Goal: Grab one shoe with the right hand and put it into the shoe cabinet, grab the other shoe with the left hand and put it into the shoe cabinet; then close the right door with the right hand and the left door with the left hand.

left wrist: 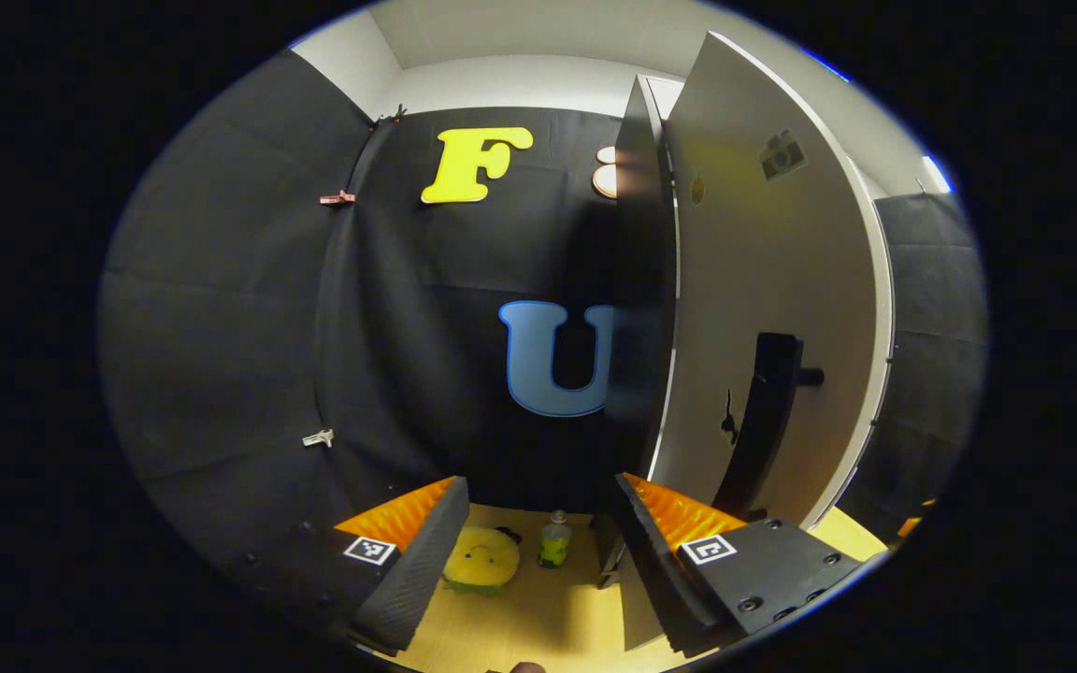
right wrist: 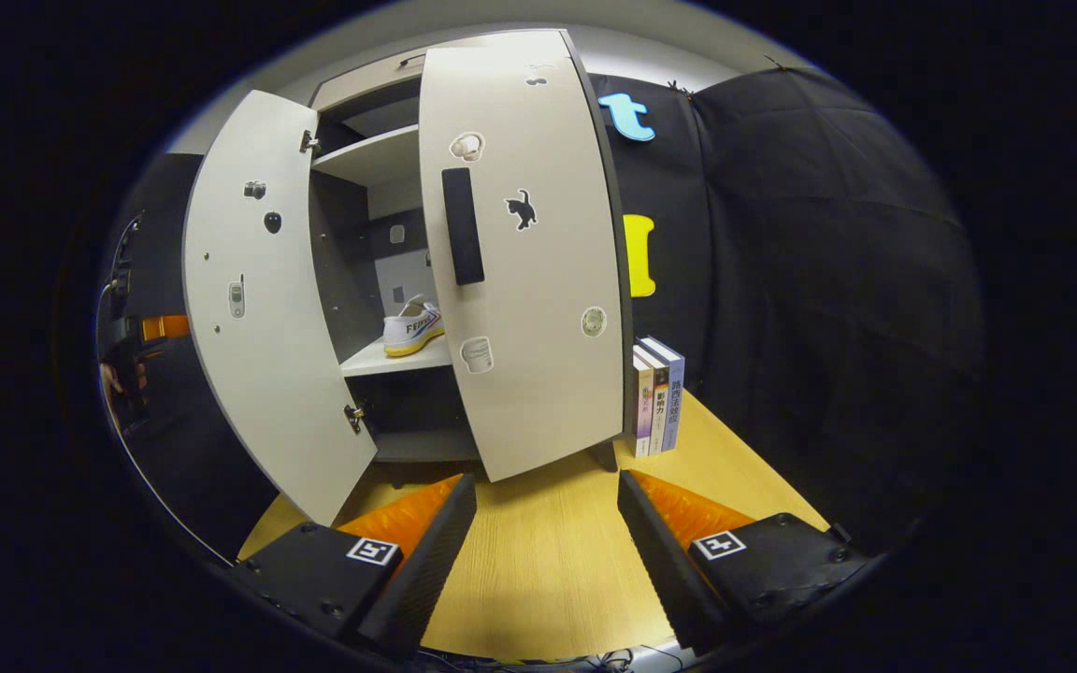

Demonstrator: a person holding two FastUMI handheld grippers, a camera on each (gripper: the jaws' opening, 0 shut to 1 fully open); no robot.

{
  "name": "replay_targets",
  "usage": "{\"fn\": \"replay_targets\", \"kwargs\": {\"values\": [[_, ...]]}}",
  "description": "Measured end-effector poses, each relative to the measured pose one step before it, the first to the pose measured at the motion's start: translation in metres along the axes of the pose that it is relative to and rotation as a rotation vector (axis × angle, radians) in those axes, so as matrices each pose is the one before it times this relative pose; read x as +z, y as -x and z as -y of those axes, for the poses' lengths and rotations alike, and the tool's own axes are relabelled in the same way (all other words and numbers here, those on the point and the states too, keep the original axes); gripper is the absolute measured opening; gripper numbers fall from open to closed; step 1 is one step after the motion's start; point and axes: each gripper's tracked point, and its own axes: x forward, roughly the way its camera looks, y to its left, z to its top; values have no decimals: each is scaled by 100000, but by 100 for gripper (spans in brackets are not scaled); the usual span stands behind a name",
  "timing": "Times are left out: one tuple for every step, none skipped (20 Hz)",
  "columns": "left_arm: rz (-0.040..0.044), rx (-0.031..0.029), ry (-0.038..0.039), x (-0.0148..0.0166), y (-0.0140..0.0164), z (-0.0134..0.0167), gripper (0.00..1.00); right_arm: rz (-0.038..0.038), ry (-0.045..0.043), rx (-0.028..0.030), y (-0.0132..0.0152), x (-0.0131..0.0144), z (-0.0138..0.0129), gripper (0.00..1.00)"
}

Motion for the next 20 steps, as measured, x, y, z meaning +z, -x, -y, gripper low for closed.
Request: {"fn": "replay_targets", "kwargs": {"values": [[240,582,-553,333,-476,69,95,3,-598,306,179,-10,-246,98],[-308,-235,346,-37,-312,211,95,922,225,-27,53,314,-122,98],[-266,-2354,1341,103,-249,780,95,870,970,-481,-71,265,80,98],[112,-2498,1119,115,-124,819,95,338,1042,-487,-228,29,178,98],[532,-1785,202,308,-91,650,95,88,543,30,-186,76,62,98],[793,1021,-1386,316,48,-109,95,340,-141,219,-168,159,85,98],[877,1164,-1684,418,255,2,94,424,-513,231,-134,146,33,98],[777,734,-609,115,129,40,94,22,-453,154,-148,19,160,98],[380,-259,425,96,59,249,95,-127,-207,192,-175,-96,127,98],[-202,-920,699,51,92,365,94,-537,170,214,-216,-228,85,98],[-613,-1068,472,-43,32,500,95,-1003,363,270,-198,-400,144,98],[-611,-379,-516,77,19,334,94,-1011,308,446,-184,-412,-16,98],[68,-157,-1180,74,65,529,93,-521,548,292,-160,-274,123,98],[120,299,-1231,226,169,579,93,255,698,55,-126,64,238,98],[-47,163,-1451,-21,25,755,93,428,575,358,-103,145,230,98],[20,227,-929,83,35,868,93,623,527,840,-92,271,228,98],[-613,601,229,-286,177,960,93,870,638,637,-164,302,267,98],[229,1213,1075,-102,326,1031,93,1128,1086,212,-139,342,546,98],[566,1027,604,-77,243,1065,93,664,1230,24,-244,361,636,98],[546,823,406,-31,193,1111,93,107,869,354,-368,594,745,98]]}}
